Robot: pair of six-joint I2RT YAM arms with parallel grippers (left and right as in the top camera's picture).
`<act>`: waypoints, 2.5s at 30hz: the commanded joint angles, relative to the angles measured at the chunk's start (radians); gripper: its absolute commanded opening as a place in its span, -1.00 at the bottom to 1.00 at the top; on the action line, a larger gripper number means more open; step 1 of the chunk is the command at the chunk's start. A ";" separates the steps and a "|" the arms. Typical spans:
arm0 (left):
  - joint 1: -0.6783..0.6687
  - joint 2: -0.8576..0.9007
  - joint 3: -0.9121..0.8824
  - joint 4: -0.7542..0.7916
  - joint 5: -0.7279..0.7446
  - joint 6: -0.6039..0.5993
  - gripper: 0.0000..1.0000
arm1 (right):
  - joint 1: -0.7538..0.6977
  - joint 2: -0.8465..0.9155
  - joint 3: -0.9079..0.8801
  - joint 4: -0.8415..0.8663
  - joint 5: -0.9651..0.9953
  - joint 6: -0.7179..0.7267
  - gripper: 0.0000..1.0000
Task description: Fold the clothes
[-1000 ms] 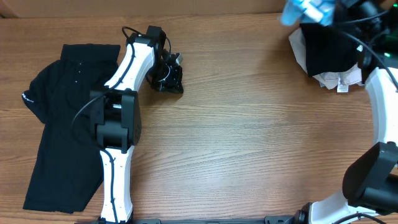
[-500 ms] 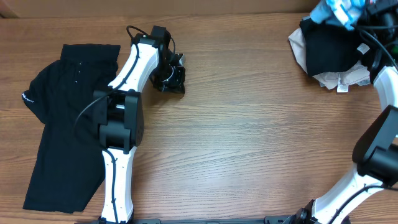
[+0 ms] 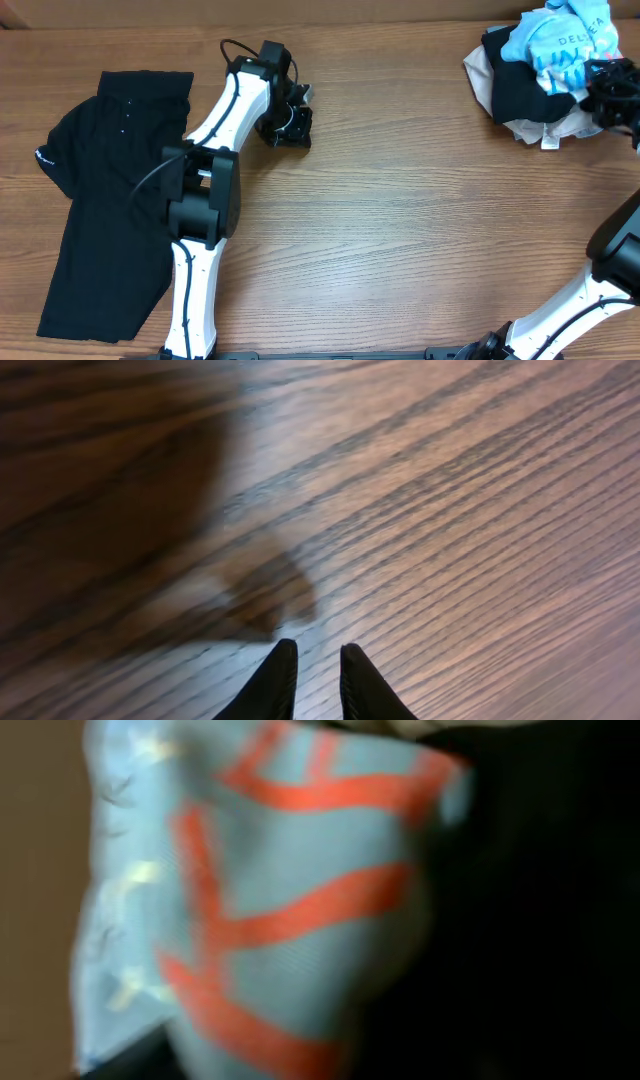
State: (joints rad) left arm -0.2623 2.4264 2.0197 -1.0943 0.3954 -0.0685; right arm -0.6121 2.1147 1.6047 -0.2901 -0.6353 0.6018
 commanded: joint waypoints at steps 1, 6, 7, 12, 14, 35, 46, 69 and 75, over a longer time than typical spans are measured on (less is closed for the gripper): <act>-0.014 0.006 0.002 0.002 -0.057 0.008 -0.63 | 0.003 -0.011 0.018 -0.086 0.034 -0.172 0.76; -0.020 0.006 0.002 0.002 -0.089 0.009 -0.35 | 0.002 -0.033 0.019 -0.185 0.083 -0.261 0.95; -0.020 0.006 0.002 0.002 -0.092 0.009 -0.20 | 0.002 -0.047 0.020 -0.200 0.099 -0.267 0.98; -0.020 0.006 0.002 0.000 -0.092 0.009 0.79 | -0.007 -0.151 0.022 -0.229 0.125 -0.288 1.00; -0.020 0.006 0.002 0.003 -0.092 0.009 1.00 | -0.012 -0.204 0.031 -0.248 0.132 -0.289 1.00; -0.019 0.006 0.003 0.003 -0.092 0.009 0.99 | 0.107 -0.827 0.099 -0.808 0.014 -0.646 1.00; -0.019 0.006 0.003 0.003 -0.092 0.009 1.00 | 0.405 -1.020 0.098 -1.106 0.029 -0.519 1.00; -0.019 0.006 0.003 0.003 -0.092 0.009 1.00 | 0.579 -1.271 -0.473 -0.546 0.533 -0.523 1.00; -0.019 0.006 0.002 0.003 -0.092 0.009 1.00 | 0.579 -1.556 -0.966 -0.201 0.533 -0.523 1.00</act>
State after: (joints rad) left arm -0.2867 2.4153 2.0308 -1.0908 0.3313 -0.0715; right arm -0.0376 0.6861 0.8326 -0.5728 -0.1272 0.0788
